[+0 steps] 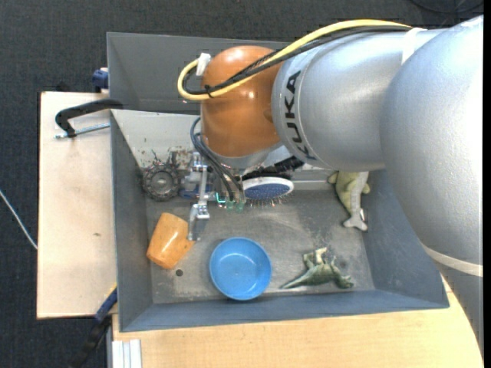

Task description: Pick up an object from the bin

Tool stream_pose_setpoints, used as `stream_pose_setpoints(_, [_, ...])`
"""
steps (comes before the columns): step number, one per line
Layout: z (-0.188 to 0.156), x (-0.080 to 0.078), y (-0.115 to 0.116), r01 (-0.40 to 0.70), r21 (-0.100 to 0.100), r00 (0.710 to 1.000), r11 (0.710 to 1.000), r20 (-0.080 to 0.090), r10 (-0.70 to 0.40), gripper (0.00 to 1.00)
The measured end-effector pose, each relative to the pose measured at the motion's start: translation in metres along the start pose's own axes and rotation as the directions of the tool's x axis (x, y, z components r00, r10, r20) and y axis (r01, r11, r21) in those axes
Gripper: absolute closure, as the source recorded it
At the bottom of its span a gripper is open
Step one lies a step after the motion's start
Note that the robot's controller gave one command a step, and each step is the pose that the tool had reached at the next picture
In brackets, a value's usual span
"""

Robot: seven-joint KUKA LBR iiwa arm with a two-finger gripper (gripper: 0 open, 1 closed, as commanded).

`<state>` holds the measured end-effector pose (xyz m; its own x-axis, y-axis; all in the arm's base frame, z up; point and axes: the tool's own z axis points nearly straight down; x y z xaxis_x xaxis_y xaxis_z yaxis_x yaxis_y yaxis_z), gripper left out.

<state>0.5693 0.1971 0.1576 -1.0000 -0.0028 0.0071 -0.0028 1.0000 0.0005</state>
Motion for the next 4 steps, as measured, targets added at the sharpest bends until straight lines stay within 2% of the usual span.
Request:
stream_pose_setpoints(1, [0.069,0.016,0.029,0.103,0.0,0.995,0.995,0.014,-0.103,0.0])
stream_pose_setpoints(2, [0.08,0.014,0.033,0.278,0.01,0.96,0.96,0.015,-0.279,0.0])
stream_pose_setpoints(3, [0.078,0.012,0.033,0.278,0.004,0.96,0.961,0.011,-0.278,0.0])
stream_pose_setpoints(4, [0.08,0.008,0.035,0.425,0.007,0.905,0.905,0.021,-0.425,0.0])
